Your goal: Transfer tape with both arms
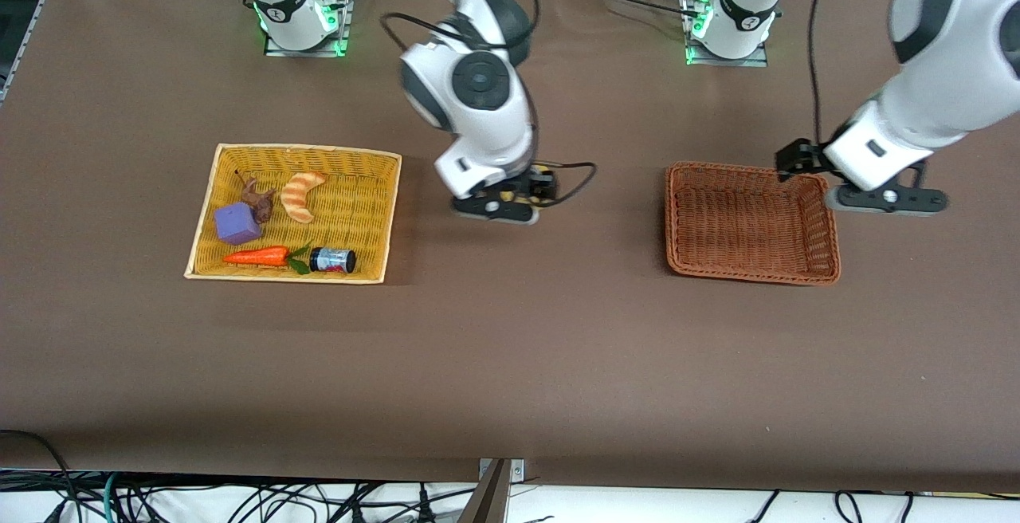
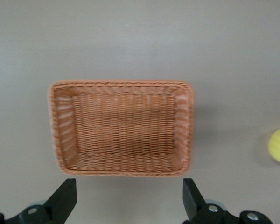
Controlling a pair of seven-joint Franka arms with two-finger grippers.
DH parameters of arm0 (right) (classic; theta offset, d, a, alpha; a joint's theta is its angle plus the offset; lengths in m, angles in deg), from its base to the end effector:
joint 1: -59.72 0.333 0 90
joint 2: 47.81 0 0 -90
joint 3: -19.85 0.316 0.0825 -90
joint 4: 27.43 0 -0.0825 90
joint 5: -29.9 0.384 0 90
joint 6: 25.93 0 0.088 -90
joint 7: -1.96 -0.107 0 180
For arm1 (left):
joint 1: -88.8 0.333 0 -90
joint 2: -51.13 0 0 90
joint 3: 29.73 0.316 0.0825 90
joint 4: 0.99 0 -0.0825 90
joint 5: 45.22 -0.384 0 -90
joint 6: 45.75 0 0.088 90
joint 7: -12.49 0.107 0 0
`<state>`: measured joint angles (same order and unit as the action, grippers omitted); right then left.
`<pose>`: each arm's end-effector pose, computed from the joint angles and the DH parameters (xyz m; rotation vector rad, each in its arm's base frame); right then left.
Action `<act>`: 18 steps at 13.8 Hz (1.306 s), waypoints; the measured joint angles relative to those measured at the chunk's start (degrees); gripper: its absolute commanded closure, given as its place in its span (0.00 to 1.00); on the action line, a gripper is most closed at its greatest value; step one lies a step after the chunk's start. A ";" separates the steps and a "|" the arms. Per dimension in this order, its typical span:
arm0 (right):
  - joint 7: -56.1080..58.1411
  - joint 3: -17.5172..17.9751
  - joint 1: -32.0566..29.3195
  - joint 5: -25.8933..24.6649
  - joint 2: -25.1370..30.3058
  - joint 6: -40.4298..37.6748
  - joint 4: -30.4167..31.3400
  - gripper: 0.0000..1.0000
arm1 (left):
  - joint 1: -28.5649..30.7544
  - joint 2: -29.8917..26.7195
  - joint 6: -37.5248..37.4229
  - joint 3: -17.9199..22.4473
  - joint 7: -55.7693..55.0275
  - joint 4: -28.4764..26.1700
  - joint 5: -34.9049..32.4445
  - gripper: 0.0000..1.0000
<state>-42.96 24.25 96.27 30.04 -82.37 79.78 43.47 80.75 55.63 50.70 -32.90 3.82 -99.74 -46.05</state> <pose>0.5582 0.4668 0.4179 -3.1009 0.1297 0.0416 0.5639 -0.1095 0.5172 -3.1053 0.0731 0.1789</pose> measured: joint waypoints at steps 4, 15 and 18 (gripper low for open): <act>22.82 -6.30 -10.30 1.25 7.55 -15.77 0.14 0.00 | -0.56 1.82 1.26 -9.91 -13.00 -0.09 1.06 0.00; 29.84 -20.17 -16.72 3.72 9.44 -20.12 0.46 0.00 | -3.75 8.98 31.89 -23.17 -38.15 -16.34 4.03 0.00; 36.30 -20.79 -22.29 3.85 11.49 -22.02 0.49 0.00 | -5.73 12.90 39.05 -23.31 -39.46 -19.90 4.03 0.00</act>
<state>-6.66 3.46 73.98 33.89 -70.89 57.75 43.97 75.02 68.52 89.75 -56.20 -35.64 -119.63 -42.02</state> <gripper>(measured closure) 0.000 0.000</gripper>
